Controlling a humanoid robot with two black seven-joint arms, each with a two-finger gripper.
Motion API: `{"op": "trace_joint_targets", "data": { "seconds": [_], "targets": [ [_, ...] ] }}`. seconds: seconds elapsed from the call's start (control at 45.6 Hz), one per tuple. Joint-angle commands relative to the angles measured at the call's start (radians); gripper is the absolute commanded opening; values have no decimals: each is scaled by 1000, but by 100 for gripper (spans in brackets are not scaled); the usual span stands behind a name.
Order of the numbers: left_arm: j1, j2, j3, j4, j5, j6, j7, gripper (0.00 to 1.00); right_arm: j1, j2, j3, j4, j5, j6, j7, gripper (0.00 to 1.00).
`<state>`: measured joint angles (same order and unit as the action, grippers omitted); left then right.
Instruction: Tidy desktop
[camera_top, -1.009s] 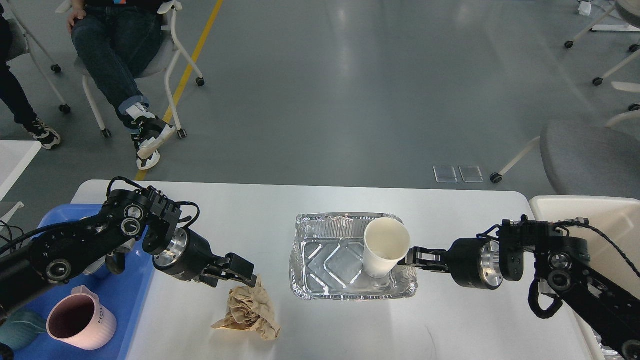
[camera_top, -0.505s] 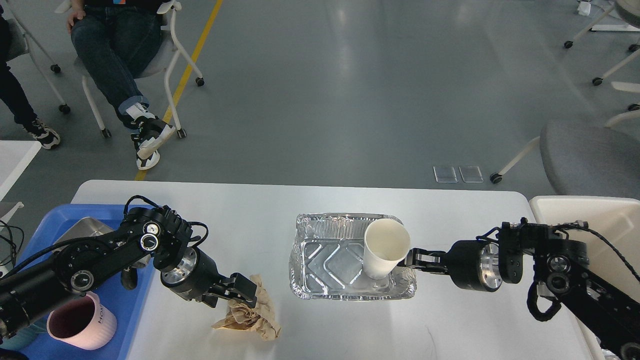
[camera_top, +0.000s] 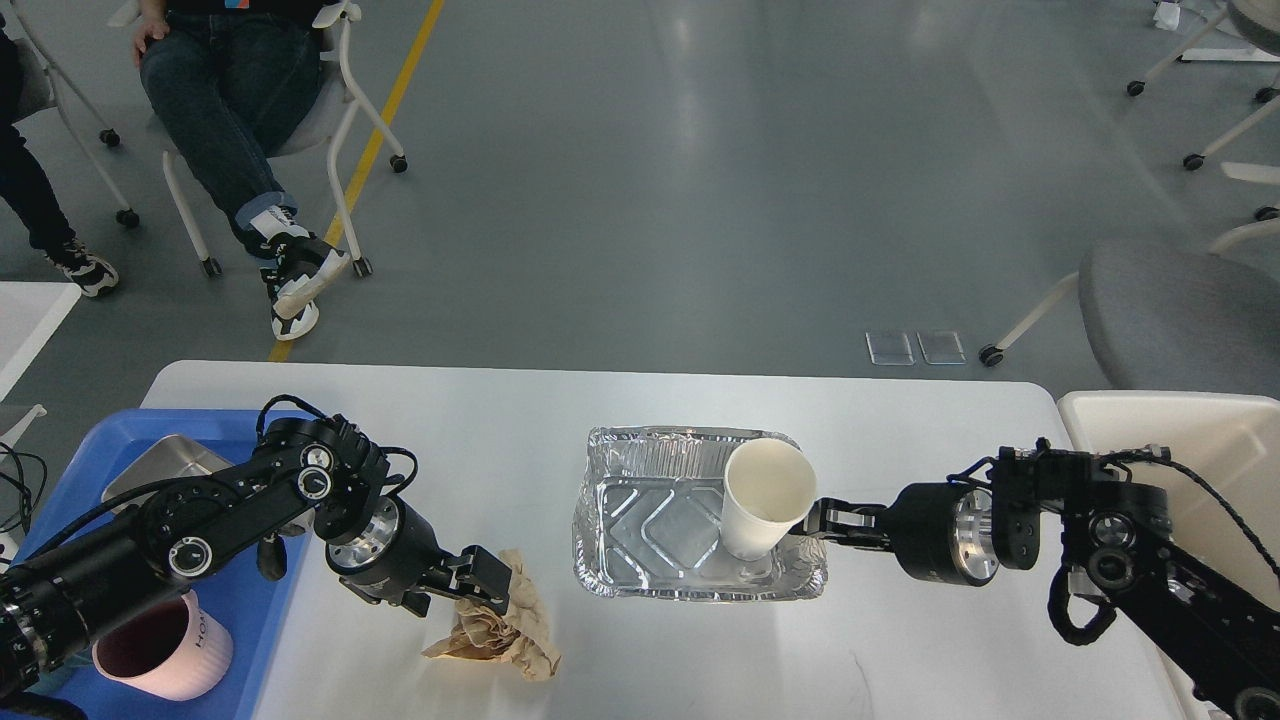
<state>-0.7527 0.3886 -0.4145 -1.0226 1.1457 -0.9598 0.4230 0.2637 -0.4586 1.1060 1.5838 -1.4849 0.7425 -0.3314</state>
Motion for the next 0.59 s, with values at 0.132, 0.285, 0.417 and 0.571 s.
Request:
{"op": "trace_joint_targets", "data": {
  "seconds": [0.132,0.285,0.417,0.571],
  "targets": [
    [0,-28,0,4,0,0,43,59,-8,0,2,1,0,-2,0,0],
    [-10,-30,-1,2,-1,0,85,29,-12,0,1,1,0,-3,0,0],
    [-5,-30,-1,2,0,0,92,13,-14,0,0,1,0,-9,0,0],
    [-5,-28,-1,1,3,0,100,1,-15,0,0,5,0,-11,0,0]
  ]
}}
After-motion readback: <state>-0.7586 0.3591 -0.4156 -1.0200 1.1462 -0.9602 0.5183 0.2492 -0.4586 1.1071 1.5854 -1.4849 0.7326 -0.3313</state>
